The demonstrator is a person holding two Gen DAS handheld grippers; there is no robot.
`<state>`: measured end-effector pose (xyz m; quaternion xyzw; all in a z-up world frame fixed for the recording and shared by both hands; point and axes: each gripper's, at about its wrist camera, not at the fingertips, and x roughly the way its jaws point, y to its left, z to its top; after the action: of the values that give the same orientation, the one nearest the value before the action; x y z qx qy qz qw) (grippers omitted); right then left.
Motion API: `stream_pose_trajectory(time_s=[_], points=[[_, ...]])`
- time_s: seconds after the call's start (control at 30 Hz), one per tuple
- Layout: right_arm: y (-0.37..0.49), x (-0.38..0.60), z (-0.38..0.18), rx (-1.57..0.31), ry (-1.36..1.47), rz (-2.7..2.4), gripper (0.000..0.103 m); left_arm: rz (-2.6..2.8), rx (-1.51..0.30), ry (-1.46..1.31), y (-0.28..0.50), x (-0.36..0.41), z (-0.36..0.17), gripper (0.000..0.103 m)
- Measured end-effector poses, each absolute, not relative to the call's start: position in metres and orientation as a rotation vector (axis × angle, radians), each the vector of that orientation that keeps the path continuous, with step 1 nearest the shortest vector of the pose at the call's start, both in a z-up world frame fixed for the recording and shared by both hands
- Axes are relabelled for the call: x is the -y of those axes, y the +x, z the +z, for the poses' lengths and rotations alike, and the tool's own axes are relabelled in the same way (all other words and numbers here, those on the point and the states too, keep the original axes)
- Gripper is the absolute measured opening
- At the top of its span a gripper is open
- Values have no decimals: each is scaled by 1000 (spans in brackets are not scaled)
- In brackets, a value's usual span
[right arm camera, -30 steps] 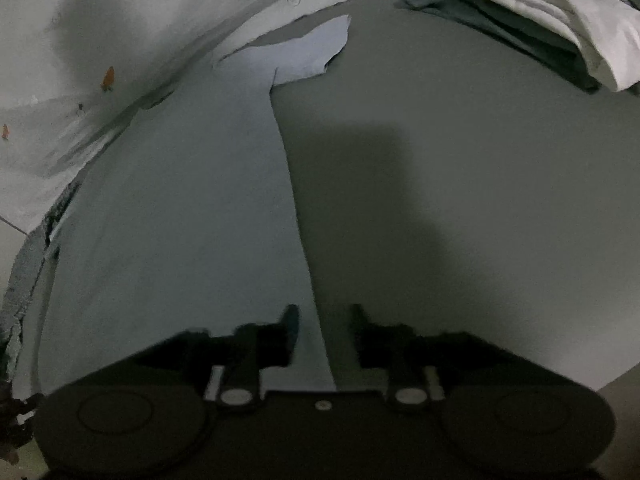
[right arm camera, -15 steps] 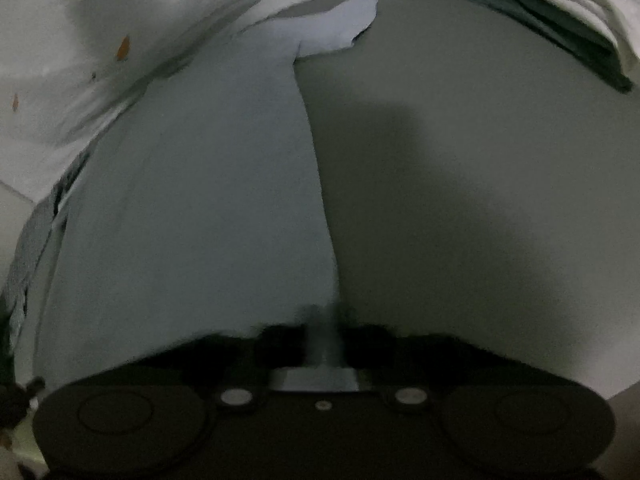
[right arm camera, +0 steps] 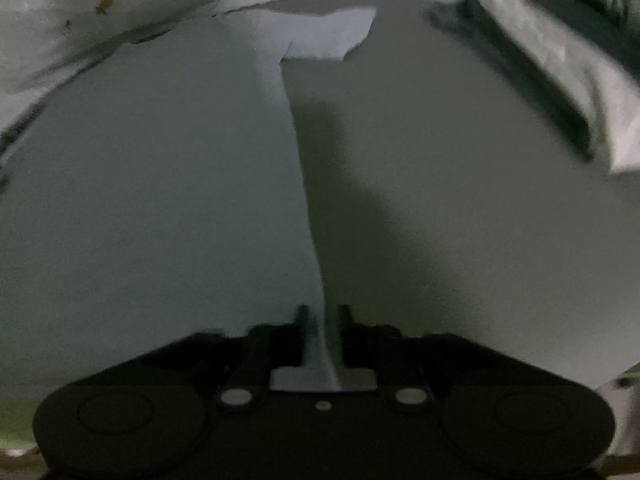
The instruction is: Fold clothes
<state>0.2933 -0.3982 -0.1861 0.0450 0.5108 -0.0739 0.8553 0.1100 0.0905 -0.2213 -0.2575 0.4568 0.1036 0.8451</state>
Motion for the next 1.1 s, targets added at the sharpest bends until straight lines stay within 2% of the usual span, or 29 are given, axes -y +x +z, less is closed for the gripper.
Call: stream_pose_trajectory(time_s=[0.07, 0.13, 0.2, 0.23, 0.4, 0.6, 0.9, 1.1], points=[[302, 383, -180, -1061, 33, -211, 42, 239, -972, -540, 114, -105, -217, 21], [312, 368, -174, -1028, 33, -190, 53, 252, -961, -525, 123, -119, -210, 28], [325, 352, -172, -1007, 45, -139, 76, 261, -929, -533, 134, -137, -204, 35], [333, 340, -171, -992, 49, -119, 79, 259, -920, -544, 141, -146, -202, 40], [376, 282, -178, -944, 90, -57, 100, 253, -924, -540, 196, -179, -201, 45], [433, 221, -198, -959, 199, 30, 103, 196, -949, -492, 276, -201, -205, 52], [507, 157, -220, -811, 108, -73, 103, 123, -995, -338, 403, -227, -211, 60], [539, 138, -234, -773, 53, -139, 103, 101, -988, -336, 468, -245, -222, 65]])
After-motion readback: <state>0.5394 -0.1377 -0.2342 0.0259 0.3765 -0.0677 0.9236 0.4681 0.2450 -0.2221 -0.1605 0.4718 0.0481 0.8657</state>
